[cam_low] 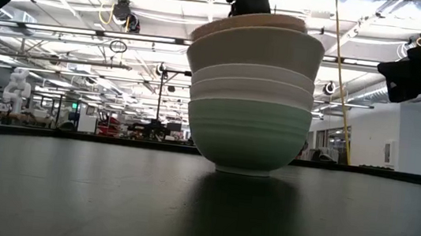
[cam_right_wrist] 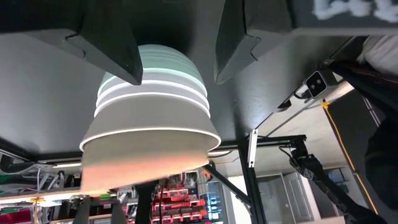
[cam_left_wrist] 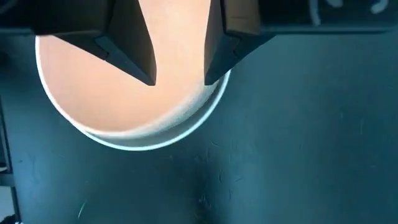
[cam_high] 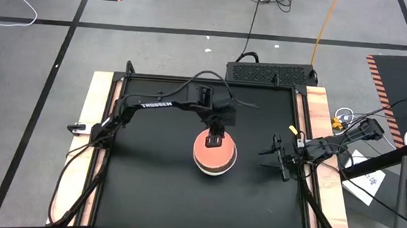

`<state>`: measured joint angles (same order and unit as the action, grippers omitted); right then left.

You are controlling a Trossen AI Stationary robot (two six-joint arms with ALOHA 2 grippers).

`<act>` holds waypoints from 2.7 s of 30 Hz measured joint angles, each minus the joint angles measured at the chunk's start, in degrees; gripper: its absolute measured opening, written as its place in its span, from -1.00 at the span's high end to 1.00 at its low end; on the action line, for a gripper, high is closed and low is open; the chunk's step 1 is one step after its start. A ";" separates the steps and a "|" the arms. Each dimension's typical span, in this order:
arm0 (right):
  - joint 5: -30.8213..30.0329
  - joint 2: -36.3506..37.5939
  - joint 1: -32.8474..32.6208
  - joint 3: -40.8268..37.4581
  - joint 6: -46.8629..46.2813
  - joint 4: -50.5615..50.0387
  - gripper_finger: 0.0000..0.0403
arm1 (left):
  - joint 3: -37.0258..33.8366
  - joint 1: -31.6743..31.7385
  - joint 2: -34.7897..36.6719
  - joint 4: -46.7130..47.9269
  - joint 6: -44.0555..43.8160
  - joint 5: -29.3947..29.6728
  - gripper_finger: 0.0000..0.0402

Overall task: Nest bowls inside each other
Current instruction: Stack the light orange bowl on the light gray bowl, then return to Home Position

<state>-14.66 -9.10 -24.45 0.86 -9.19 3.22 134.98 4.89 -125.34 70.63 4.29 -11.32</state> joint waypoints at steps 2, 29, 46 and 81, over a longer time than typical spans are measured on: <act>0.00 0.00 0.00 0.00 -0.27 0.00 0.05 | 0.00 0.68 -0.23 0.06 -0.11 -1.71 0.36; 0.00 -2.01 0.00 -0.02 -0.61 0.00 0.05 | -4.17 -1.89 0.71 -3.52 6.06 -2.44 0.62; 0.00 -4.28 -0.02 0.00 -3.86 -0.02 0.05 | -7.40 -4.55 3.63 -2.96 7.38 -2.55 0.51; 1.40 -3.19 -1.90 0.00 -1.05 2.61 0.05 | -77.16 -6.15 69.65 -50.91 1.28 13.22 0.52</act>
<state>-13.26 -12.29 -26.35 0.86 -10.24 5.83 57.81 -1.26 -55.68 19.72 5.57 1.90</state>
